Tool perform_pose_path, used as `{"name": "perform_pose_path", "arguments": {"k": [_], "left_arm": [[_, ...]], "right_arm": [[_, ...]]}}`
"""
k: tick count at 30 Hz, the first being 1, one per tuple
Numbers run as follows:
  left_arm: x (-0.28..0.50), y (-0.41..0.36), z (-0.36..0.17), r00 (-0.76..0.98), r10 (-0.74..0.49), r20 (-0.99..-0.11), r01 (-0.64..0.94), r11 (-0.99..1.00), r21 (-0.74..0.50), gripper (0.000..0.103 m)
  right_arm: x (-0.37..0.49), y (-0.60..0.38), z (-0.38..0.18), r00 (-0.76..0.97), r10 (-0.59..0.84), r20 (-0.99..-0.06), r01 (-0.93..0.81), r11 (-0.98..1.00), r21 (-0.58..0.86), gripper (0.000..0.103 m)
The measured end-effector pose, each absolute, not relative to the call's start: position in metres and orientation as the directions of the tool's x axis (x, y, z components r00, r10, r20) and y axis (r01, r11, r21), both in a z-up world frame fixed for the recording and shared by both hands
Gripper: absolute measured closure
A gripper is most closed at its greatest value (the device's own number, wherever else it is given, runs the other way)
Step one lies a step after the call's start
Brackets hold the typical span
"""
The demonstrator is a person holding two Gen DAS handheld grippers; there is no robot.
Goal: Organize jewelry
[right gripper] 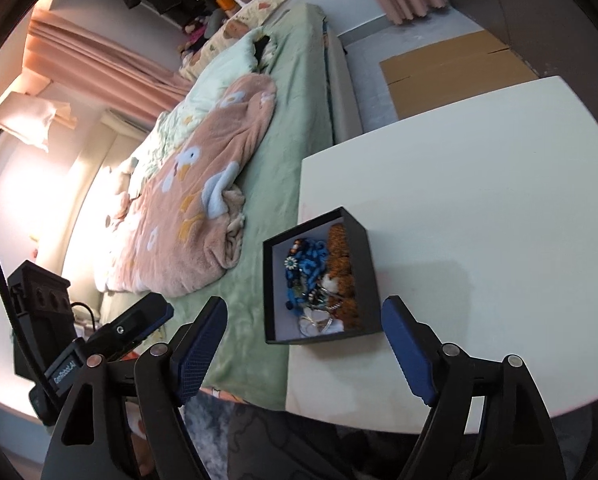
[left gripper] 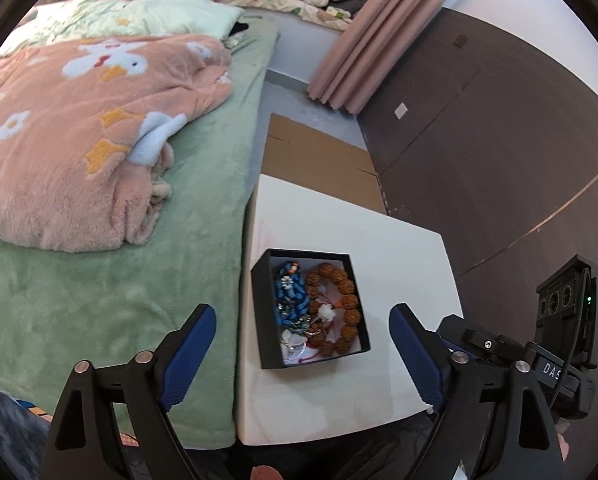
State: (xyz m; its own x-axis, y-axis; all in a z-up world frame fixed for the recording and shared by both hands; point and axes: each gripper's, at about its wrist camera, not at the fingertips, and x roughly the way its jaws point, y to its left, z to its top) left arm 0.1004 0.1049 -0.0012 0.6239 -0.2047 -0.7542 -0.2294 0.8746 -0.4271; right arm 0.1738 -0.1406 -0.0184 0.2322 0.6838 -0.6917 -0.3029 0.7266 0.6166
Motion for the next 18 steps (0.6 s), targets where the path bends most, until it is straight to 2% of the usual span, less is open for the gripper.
{"name": "perform_pose_path", "arguments": {"k": [4, 6, 9, 18], "left_arm": [[0.094, 0.085, 0.009, 0.63, -0.168, -0.758, -0.203, 0.907, -0.37, 0.008], [0.088, 0.076, 0.015, 0.643, -0.147, -0.751, -0.195, 0.918, -0.346, 0.007], [0.079, 0.062, 0.023, 0.665, -0.136, -0.735, -0.176, 0.927, -0.33, 0.001], [0.056, 0.023, 0.047, 0.7, -0.114, -0.705, -0.099, 0.962, -0.254, 0.001]], "right_arm": [[0.163, -0.156, -0.011, 0.268, 0.668, -0.694, -0.306, 0.742, 0.596, 0.019], [0.157, -0.165, -0.005, 0.294, 0.657, -0.694, -0.308, 0.753, 0.582, 0.013], [0.146, -0.18, 0.004, 0.343, 0.628, -0.699, -0.31, 0.778, 0.547, 0.011], [0.12, -0.222, 0.026, 0.437, 0.566, -0.699, -0.276, 0.824, 0.495, 0.0]]}}
